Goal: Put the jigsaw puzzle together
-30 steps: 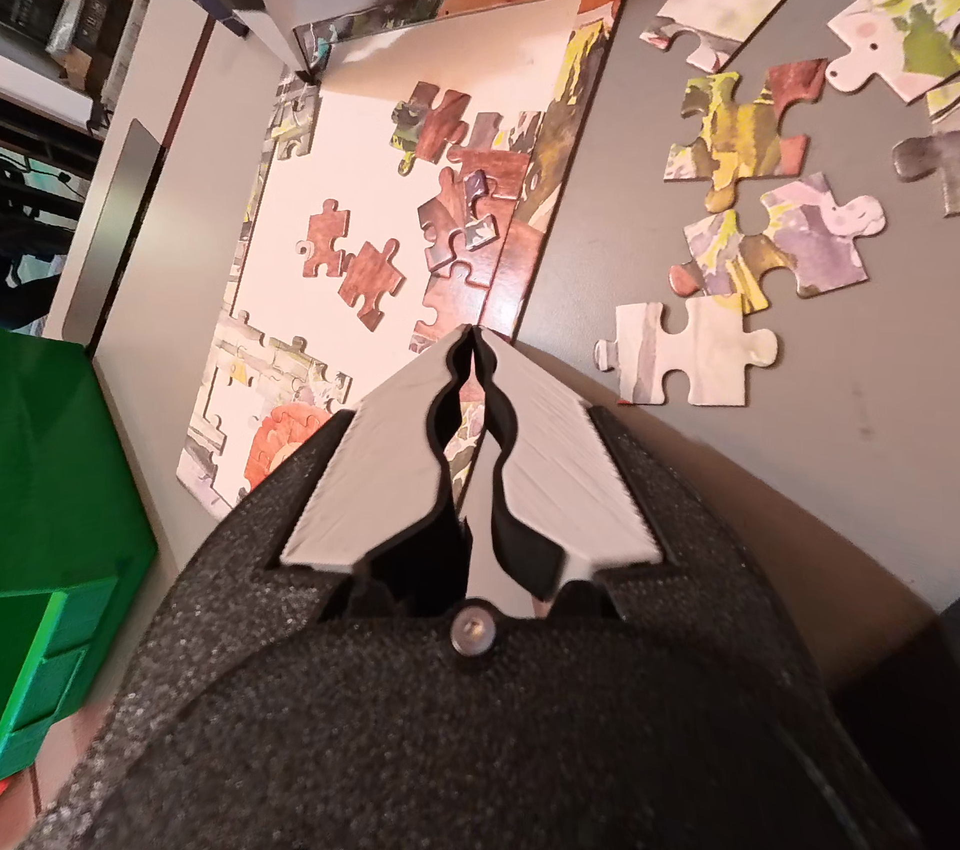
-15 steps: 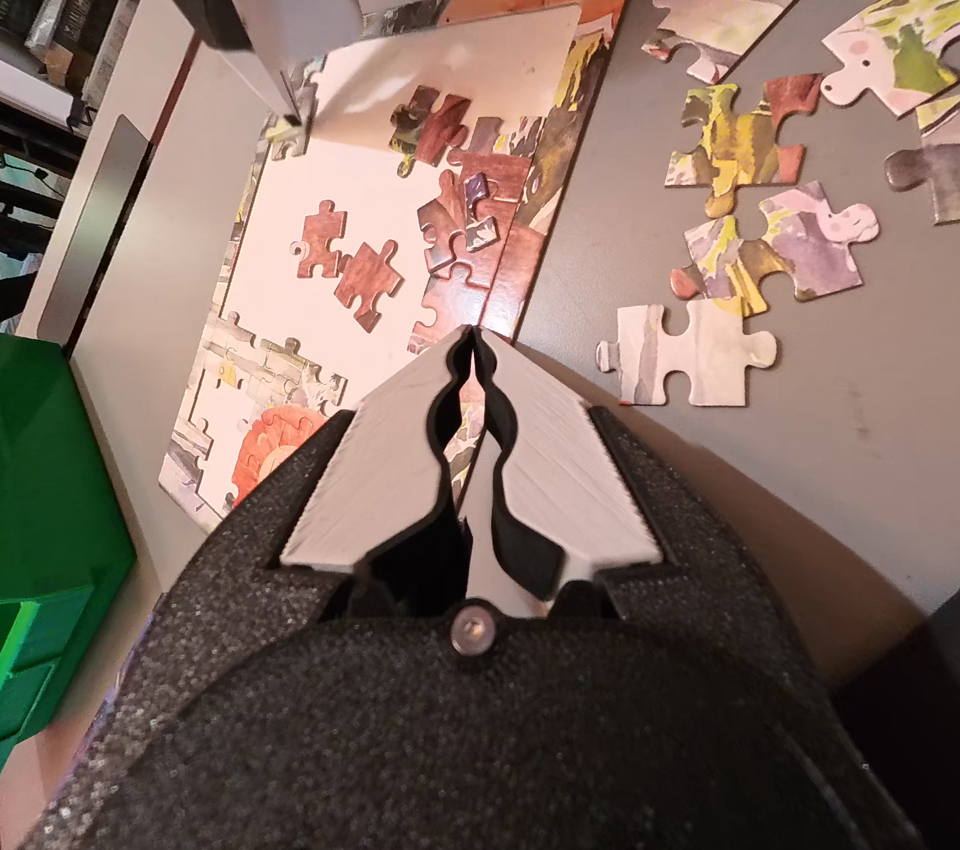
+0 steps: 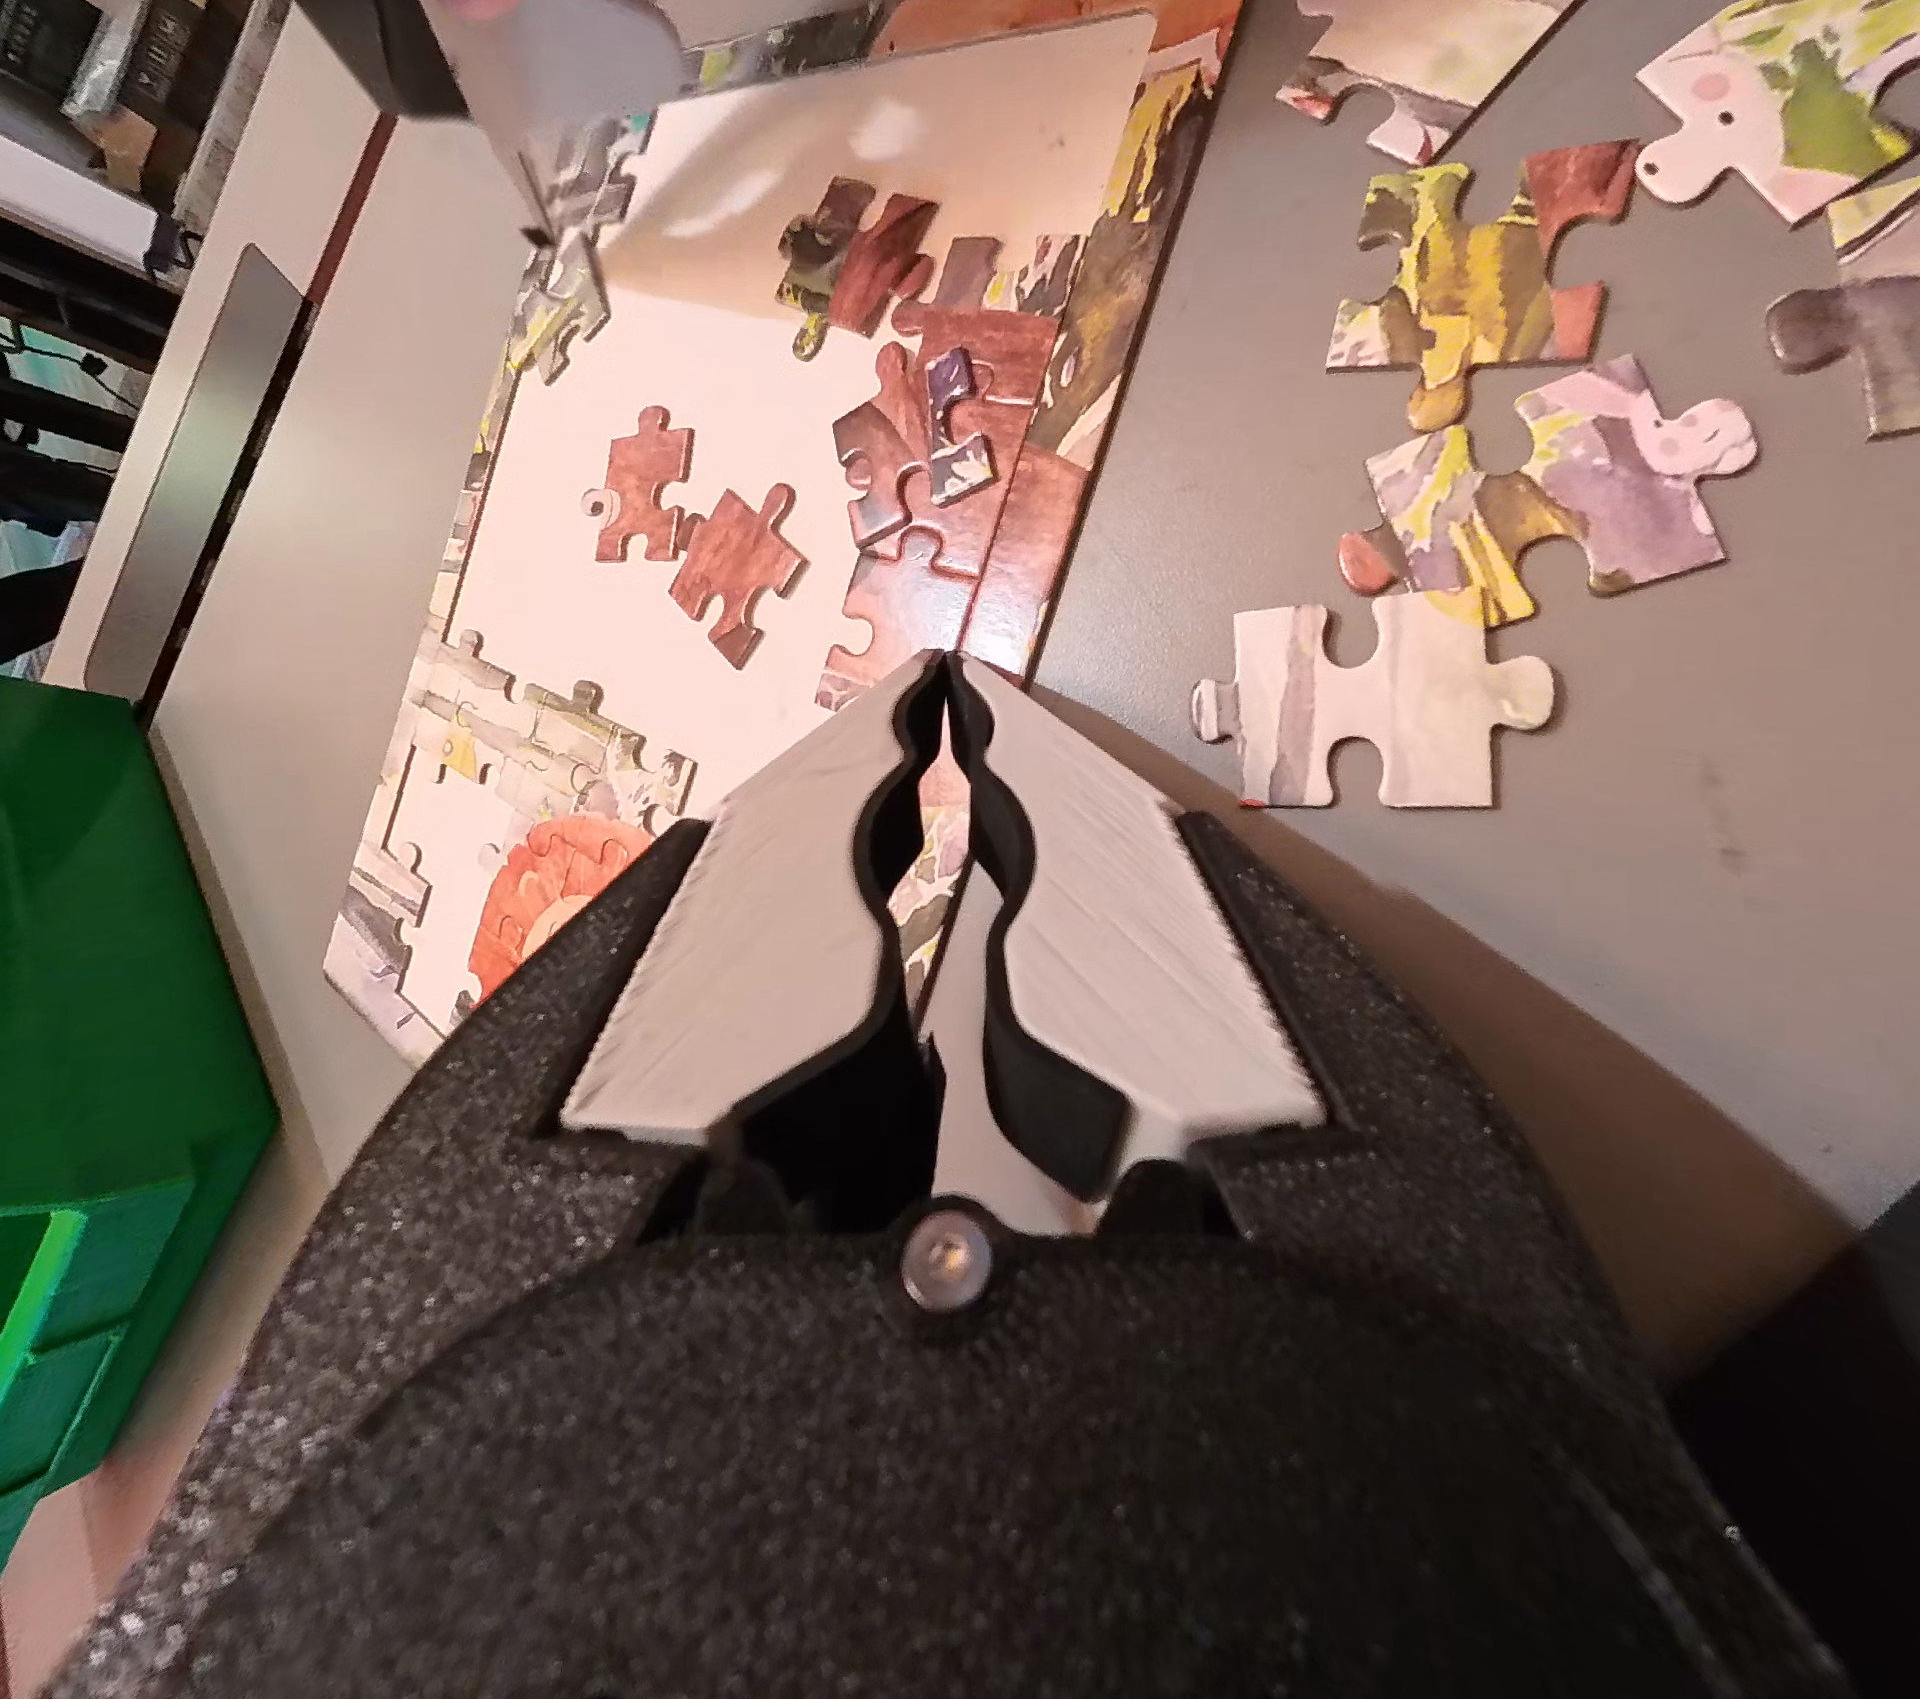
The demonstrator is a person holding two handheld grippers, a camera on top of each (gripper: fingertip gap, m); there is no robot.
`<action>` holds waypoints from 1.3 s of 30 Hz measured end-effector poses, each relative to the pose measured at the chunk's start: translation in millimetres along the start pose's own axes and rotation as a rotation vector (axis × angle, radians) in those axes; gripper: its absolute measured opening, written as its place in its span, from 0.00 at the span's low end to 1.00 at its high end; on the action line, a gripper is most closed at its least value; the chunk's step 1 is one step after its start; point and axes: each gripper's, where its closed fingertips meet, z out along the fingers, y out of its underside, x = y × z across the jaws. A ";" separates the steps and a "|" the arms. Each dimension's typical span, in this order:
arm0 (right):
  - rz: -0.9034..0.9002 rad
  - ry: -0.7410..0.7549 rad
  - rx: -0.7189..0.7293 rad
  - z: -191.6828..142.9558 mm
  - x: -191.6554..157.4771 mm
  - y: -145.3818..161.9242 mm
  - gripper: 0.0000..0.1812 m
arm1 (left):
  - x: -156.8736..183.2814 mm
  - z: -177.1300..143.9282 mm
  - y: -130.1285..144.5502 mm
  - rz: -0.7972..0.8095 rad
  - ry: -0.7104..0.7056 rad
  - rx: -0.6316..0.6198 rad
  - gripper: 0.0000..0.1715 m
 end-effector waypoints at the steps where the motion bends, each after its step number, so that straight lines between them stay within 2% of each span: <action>1: -0.014 -0.007 0.001 1.9 -2.5 -0.8 0.01 | 0.0 0.0 -0.1 0.003 -0.001 0.000 0.00; 4: -0.023 -0.018 -0.025 9.7 -4.9 4.9 0.01 | -0.1 0.1 -0.1 0.002 -0.001 0.000 0.00; 11: -0.041 -0.021 -0.074 2.5 -8.2 15.5 0.00 | -0.2 0.4 -0.3 0.003 -0.005 0.000 0.00; 16: -0.040 0.001 -0.023 -2.5 -4.7 4.0 0.00 | -0.2 0.4 -0.4 0.002 -0.006 0.001 0.00; 17: -0.036 0.009 -0.015 -2.2 -2.8 2.4 0.02 | -0.2 0.4 -0.5 0.002 -0.006 0.001 0.00; 19: -0.026 -0.023 -0.014 0.4 -6.8 1.8 0.15 | -0.1 0.4 -0.5 0.000 -0.005 0.002 0.00; 22: -0.033 0.000 -0.022 7.9 -6.2 2.1 0.21 | -0.1 0.4 -0.4 -0.001 -0.005 0.002 0.00; 32: -0.036 -0.147 -0.107 13.0 -14.3 4.7 0.10 | -0.2 0.6 -0.7 -0.012 0.005 0.006 0.00; 36: -0.183 -0.237 -0.189 3.1 -13.2 4.6 0.10 | -0.2 0.7 -0.6 -0.010 0.005 0.009 0.00; 39: -0.502 -0.309 -0.238 -12.2 -20.5 -2.3 0.10 | -0.1 0.7 -0.6 -0.014 0.008 0.011 0.00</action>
